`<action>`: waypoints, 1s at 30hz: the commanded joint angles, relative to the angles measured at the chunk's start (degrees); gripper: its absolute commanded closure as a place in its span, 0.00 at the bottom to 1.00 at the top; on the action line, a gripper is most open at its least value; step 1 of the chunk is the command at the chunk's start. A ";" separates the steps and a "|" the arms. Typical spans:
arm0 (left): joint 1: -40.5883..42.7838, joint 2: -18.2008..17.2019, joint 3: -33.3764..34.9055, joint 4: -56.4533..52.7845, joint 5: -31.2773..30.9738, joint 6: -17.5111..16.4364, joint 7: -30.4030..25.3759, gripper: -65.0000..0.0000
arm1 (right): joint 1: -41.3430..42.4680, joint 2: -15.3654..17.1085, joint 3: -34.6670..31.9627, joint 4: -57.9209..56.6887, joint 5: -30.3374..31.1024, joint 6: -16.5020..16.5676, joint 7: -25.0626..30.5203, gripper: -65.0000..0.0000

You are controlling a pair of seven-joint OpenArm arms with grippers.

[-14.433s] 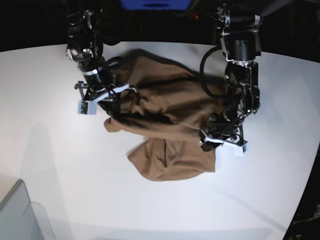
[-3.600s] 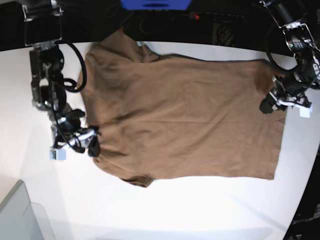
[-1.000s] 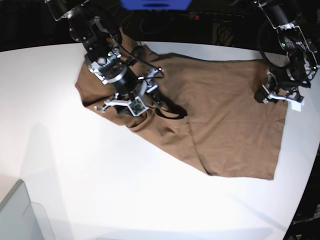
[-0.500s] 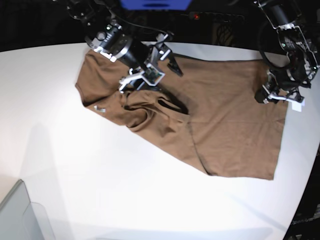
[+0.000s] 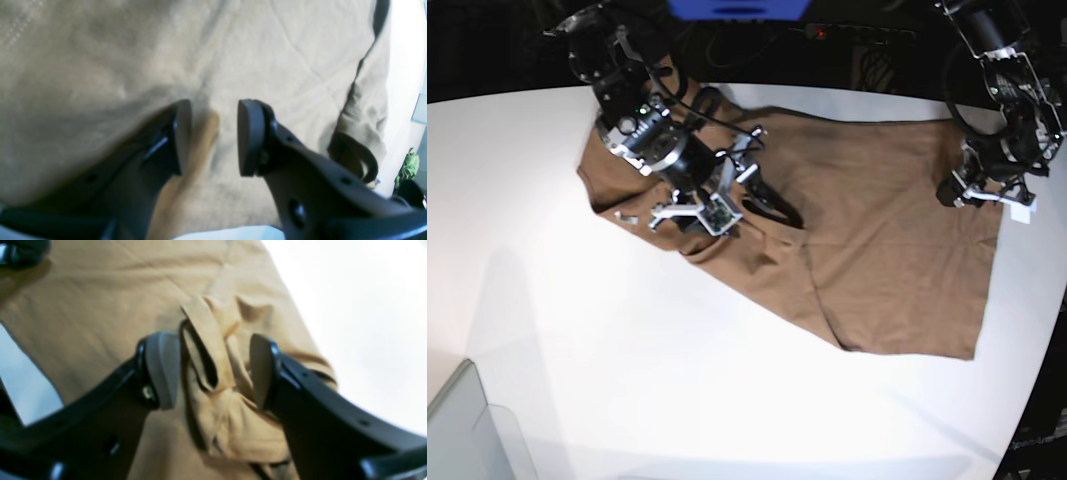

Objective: Layout the t-shirt on the table in an organized manner, then fold the t-shirt properly
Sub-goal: 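Lift the gathered hem corner with the right gripper and lay it back, then pull the hem corner outward with the right gripper to flatten the shirt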

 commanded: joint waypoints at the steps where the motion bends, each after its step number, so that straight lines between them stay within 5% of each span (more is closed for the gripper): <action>1: -0.69 -0.96 -0.21 1.04 -1.07 -0.30 -0.18 0.65 | 0.52 0.04 0.14 0.33 0.33 -0.07 1.32 0.48; 11: -0.69 -0.96 -0.21 1.04 -1.07 -0.30 -0.18 0.65 | 1.93 -2.51 0.14 -5.21 0.33 -0.07 1.41 0.50; 18: -0.61 -0.96 -0.21 1.04 -1.07 -0.39 -0.18 0.65 | 3.60 -2.60 0.14 -7.58 0.33 -0.07 1.41 0.79; 23: -0.61 -0.96 -0.21 1.04 -1.07 -0.39 -0.18 0.65 | 3.69 -2.60 0.40 -9.43 0.41 -0.07 1.41 0.84; 27: -0.61 -0.96 -0.21 1.04 -1.07 -0.39 -0.18 0.65 | 3.77 -2.60 0.49 -8.81 0.33 -0.07 1.41 1.00; 30: -0.61 -0.96 -0.21 1.04 -0.81 -0.39 -0.18 0.65 | 5.44 -2.51 0.49 -7.05 0.24 -0.07 0.97 1.00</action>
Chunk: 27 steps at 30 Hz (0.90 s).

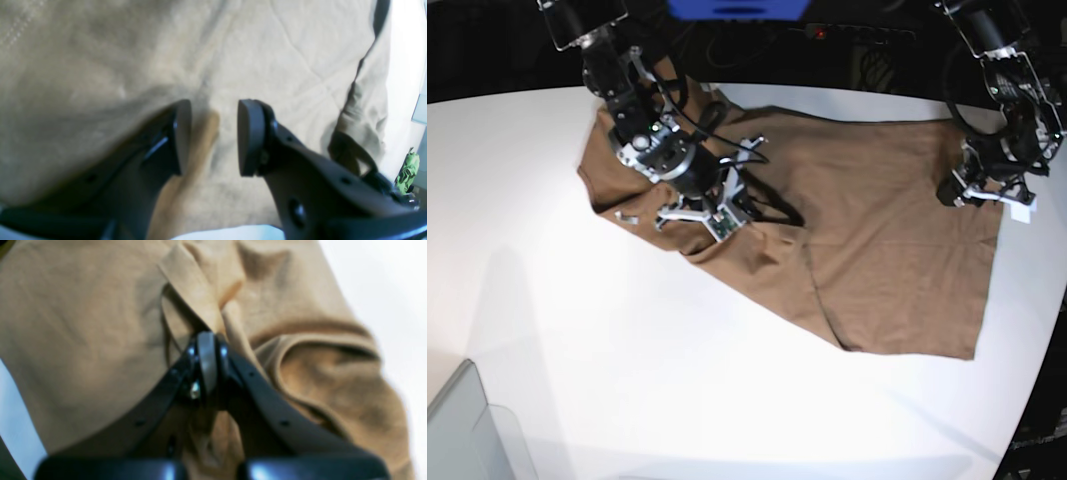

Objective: Layout the t-shirt on the table in an organized manner, then fold the t-shirt properly
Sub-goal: 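Pull the hem corner outward with the right gripper to flatten the shirt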

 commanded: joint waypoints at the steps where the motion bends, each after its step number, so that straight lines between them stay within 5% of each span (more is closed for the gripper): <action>1: -0.71 -0.96 -0.21 1.04 -0.74 -0.37 -0.18 0.65 | 1.73 -0.17 0.23 2.00 0.37 -0.07 2.15 1.00; 9: -0.45 -1.05 -0.21 1.13 -0.66 -0.37 -0.18 0.65 | 13.69 -0.26 4.45 -0.55 0.37 -0.07 1.27 1.00; 17: -0.54 -1.05 -0.21 1.13 -0.66 -0.37 -0.18 0.65 | 31.01 -0.26 10.25 -20.68 0.54 -0.07 1.89 1.00; 27: -0.71 -1.14 -0.21 1.13 -0.66 -0.37 -0.18 0.65 | 45.51 -0.09 11.92 -42.22 0.28 -0.15 11.03 1.00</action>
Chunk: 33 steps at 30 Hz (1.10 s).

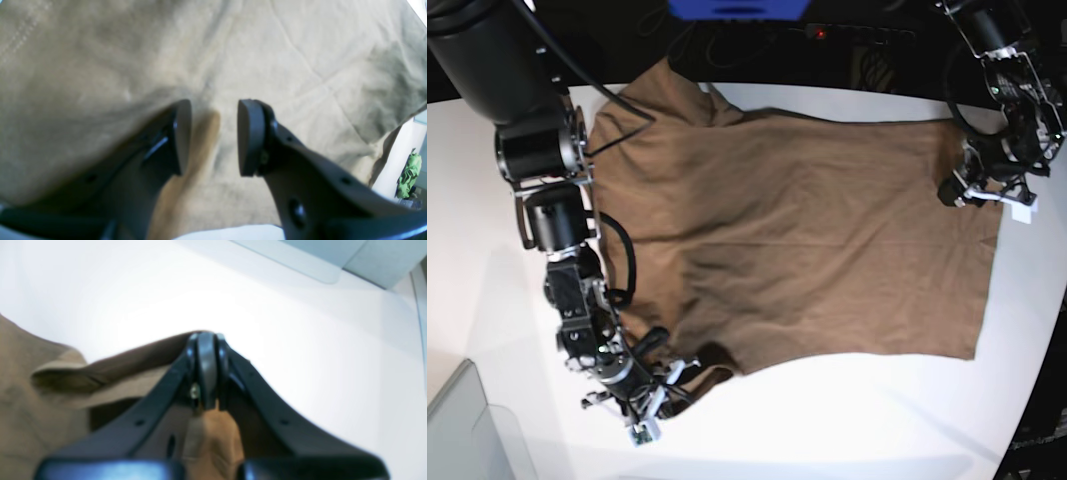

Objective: Layout the t-shirt on the table in an organized manner, then fold the t-shirt properly
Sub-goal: 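Pull the hem corner outward with the right gripper to flatten the shirt, then grasp the shoulder corners of the shirt with both grippers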

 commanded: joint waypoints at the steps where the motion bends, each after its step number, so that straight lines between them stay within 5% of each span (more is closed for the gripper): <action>1: -0.74 -1.00 -0.21 0.91 -0.85 -0.37 -0.18 0.65 | 2.76 0.02 0.18 -0.75 0.43 -0.15 2.53 1.00; 3: -0.74 -1.00 -0.21 0.91 -0.85 -0.37 -0.18 0.65 | 3.55 -0.06 0.09 -3.74 0.43 -0.15 3.23 0.98; 11: -0.82 -1.09 -0.12 0.99 -0.85 -0.37 -0.18 0.65 | 3.64 -1.82 0.18 -5.32 0.61 -0.24 6.75 0.49; 15: -0.82 -1.09 -0.21 1.08 -0.85 -0.37 -0.18 0.65 | 3.64 -1.65 0.80 -5.49 0.70 -0.42 6.05 0.36; 20: -1.26 -1.09 -0.21 1.52 -1.38 -0.37 -0.18 0.65 | -1.37 -1.74 5.63 -5.05 0.43 -7.28 4.90 0.35; 26: -3.20 -1.27 -0.47 3.37 -1.47 -0.37 0.08 0.65 | -15.44 -1.30 7.57 6.64 0.43 -7.28 4.82 0.36; 33: -1.79 -0.13 -5.57 14.71 -11.49 -0.37 0.52 0.65 | -34.78 -0.50 7.74 31.87 0.70 -7.28 4.82 0.64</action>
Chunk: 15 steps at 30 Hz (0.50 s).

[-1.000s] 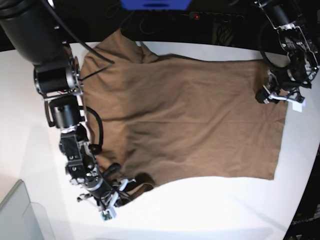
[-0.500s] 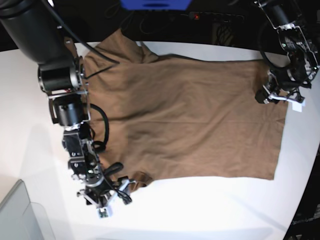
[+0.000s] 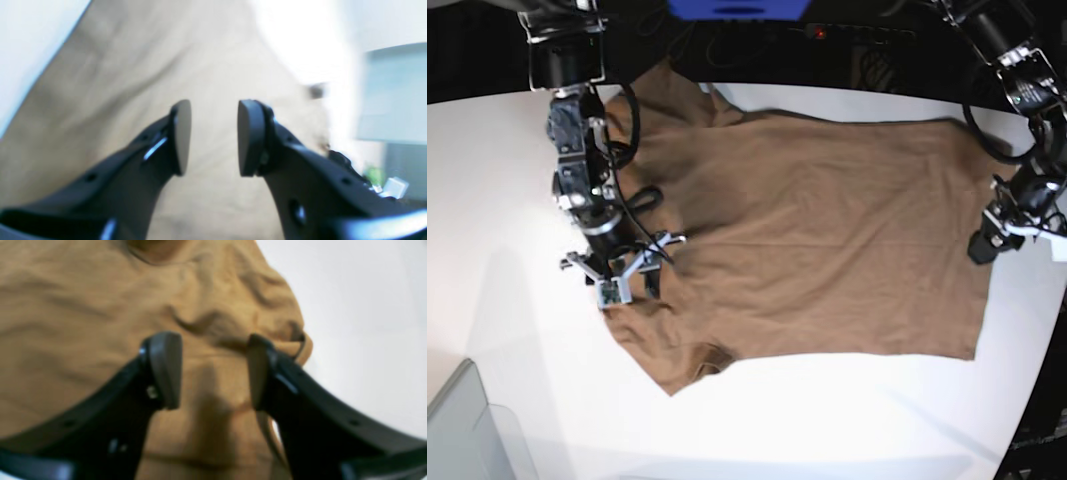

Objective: Layout the t-shirt on the table in an organized manner, then fold the t-shirt properly
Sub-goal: 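Grasp the shoulder corners of the shirt with both grippers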

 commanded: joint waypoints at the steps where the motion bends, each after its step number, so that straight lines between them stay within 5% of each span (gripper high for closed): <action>1: 1.08 -0.74 -0.57 1.78 -1.57 0.09 -0.18 0.65 | -1.42 -0.07 0.11 3.73 0.24 0.18 1.17 0.71; 7: 10.84 -0.83 -3.56 7.67 -1.40 0.09 -0.53 0.65 | -12.93 -2.00 0.11 13.49 0.06 0.18 1.17 0.96; 12: 17.43 -0.74 -9.80 6.52 -1.40 0.09 -0.70 0.63 | -17.50 -1.91 0.11 15.60 0.24 0.18 1.17 0.98; 15: 17.52 -0.83 -10.77 0.19 -0.43 0.09 -0.70 0.52 | -18.82 -1.83 0.11 15.78 0.24 0.18 1.17 0.98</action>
